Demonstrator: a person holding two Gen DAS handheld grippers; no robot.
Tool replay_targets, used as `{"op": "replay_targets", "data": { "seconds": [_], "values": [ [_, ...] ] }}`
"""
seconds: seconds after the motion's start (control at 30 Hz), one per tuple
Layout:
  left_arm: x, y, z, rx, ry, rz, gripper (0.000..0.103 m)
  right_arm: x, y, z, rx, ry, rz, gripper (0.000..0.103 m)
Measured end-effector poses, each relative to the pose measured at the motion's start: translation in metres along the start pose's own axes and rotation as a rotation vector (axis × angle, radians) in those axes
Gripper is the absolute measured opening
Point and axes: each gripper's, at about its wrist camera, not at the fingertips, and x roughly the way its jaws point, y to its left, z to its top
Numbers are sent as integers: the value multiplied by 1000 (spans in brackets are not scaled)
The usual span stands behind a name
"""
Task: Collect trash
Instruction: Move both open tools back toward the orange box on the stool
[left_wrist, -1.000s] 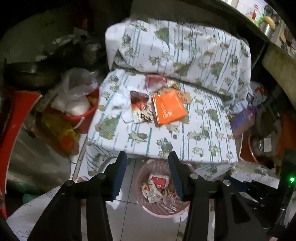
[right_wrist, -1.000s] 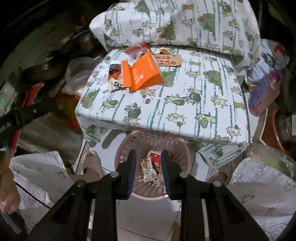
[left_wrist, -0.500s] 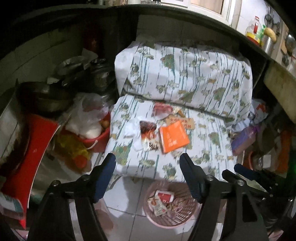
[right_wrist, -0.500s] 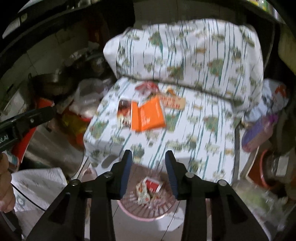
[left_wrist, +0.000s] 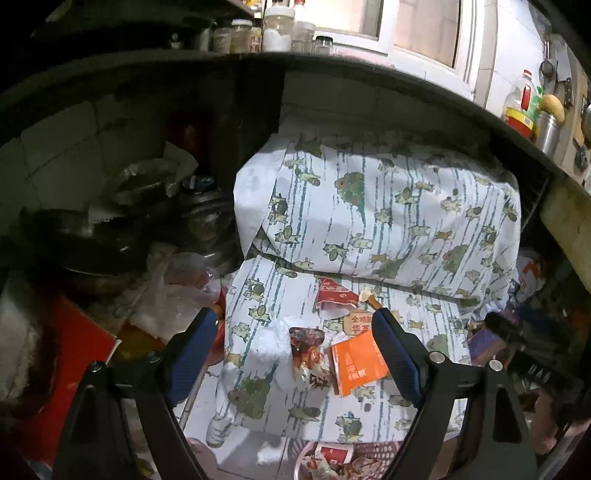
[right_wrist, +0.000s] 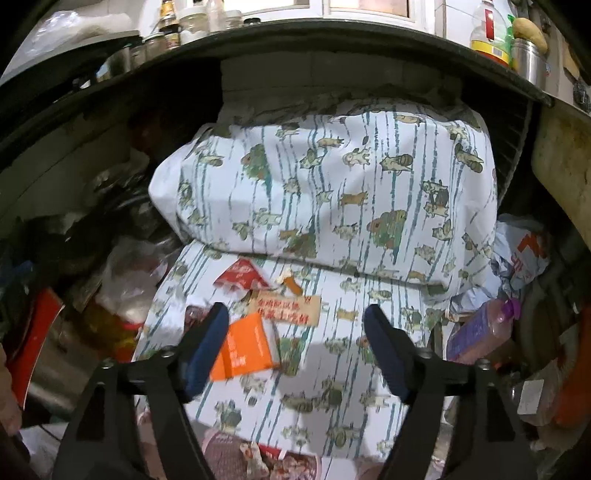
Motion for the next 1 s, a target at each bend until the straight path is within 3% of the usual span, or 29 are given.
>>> {"op": "replay_targets", "data": {
  "seconds": [0.17,0.33,0.43,0.53,0.8,1.0],
  "values": [
    [38,14,-3,8,33,54,87,33,0,3,18,30,-11,81],
    [65,41,0,-87,53,-53,87,64,2,-13,76,87,8,81],
    [78,53,1,-109,44,8,87,83,7,-19,59,161,62,81],
    [90,61,0,-120,80,50,87,96,6,-22,60,180,42,81],
    [99,70,-4,-126,102,67,87,131,13,-16,44,253,84,81],
    [120,71,-7,-119,208,88,87,161,18,-21,82,356,117,81]
  ]
}}
